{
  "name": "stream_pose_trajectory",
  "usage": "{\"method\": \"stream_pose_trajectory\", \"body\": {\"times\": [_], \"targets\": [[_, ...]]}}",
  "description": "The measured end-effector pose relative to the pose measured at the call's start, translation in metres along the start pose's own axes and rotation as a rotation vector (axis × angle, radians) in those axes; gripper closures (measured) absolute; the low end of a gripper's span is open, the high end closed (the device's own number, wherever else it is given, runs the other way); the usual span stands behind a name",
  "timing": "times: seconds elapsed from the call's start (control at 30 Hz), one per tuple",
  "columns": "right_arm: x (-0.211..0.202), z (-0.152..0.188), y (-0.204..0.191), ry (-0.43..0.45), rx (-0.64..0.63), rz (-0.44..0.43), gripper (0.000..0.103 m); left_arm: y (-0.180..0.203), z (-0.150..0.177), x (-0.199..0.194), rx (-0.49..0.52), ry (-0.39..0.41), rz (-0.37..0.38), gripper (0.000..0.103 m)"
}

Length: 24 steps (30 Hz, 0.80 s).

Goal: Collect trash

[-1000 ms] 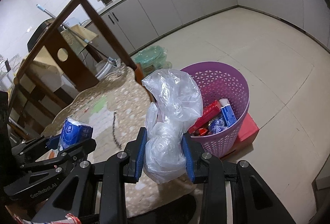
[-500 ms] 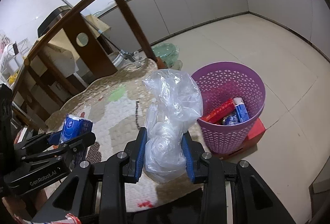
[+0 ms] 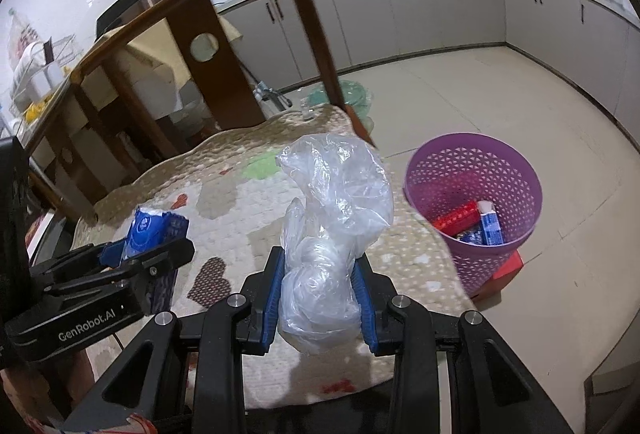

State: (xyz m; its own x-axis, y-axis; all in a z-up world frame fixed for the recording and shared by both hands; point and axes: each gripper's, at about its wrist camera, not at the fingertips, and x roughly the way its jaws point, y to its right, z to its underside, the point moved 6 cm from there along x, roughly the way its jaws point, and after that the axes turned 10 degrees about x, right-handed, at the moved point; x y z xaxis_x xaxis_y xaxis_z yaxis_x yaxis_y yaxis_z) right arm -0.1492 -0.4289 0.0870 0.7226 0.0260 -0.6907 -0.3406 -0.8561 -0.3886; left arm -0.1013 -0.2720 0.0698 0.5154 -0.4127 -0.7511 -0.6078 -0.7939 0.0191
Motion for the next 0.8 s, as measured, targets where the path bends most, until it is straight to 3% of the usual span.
{"method": "stream_pose_trajectory", "body": {"times": [0.37,0.8], "targets": [[0.005,0.019,-0.052,-0.035,-0.112,-0.042,0.067,-0.038,0.013,-0.018,-0.070,0.038,-0.069,0.054],[0.001,0.023,-0.064,-0.036,-0.139,-0.049,0.067,-0.050,0.018,-0.029,-0.075,0.068,-0.134,0.054]]}}
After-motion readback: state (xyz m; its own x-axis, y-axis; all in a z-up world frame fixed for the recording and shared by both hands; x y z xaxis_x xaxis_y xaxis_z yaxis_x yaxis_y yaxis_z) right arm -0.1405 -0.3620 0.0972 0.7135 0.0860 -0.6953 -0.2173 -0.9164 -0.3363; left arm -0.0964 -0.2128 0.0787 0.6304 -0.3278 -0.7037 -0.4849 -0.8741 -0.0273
